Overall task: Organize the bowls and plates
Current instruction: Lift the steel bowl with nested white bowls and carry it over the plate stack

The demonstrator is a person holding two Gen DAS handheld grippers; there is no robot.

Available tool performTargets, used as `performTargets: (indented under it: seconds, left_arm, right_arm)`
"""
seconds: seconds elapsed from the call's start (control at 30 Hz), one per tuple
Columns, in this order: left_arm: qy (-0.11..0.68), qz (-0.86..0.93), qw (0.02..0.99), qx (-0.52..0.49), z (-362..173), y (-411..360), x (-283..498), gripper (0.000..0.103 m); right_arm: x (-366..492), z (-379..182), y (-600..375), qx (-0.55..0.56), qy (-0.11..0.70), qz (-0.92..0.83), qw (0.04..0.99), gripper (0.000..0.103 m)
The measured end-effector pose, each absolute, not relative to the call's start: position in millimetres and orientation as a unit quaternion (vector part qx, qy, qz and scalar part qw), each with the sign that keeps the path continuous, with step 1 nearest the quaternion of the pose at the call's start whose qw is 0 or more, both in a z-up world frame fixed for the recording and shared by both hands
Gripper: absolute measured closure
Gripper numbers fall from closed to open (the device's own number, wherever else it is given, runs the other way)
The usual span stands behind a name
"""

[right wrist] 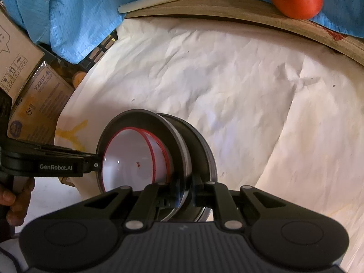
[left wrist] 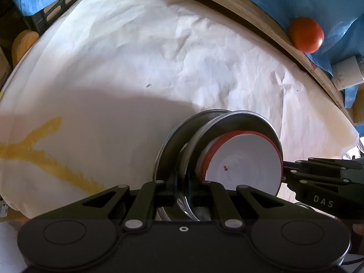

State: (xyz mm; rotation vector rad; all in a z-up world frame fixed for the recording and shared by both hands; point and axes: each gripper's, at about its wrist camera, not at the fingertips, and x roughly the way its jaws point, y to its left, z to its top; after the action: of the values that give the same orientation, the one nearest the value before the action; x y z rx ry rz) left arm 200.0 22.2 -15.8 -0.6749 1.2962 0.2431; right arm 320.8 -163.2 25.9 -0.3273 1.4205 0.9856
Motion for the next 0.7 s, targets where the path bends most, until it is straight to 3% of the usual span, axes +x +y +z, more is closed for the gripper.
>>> performTargets:
  seconds: [0.7]
  left_arm:
    - [0.598,0.117,0.730,-0.311,-18.5,22.1,199.5,0.096]
  right_arm:
    - [322.5,22.2,-164.0,-0.135,0.637,0.432,0.624,0.089]
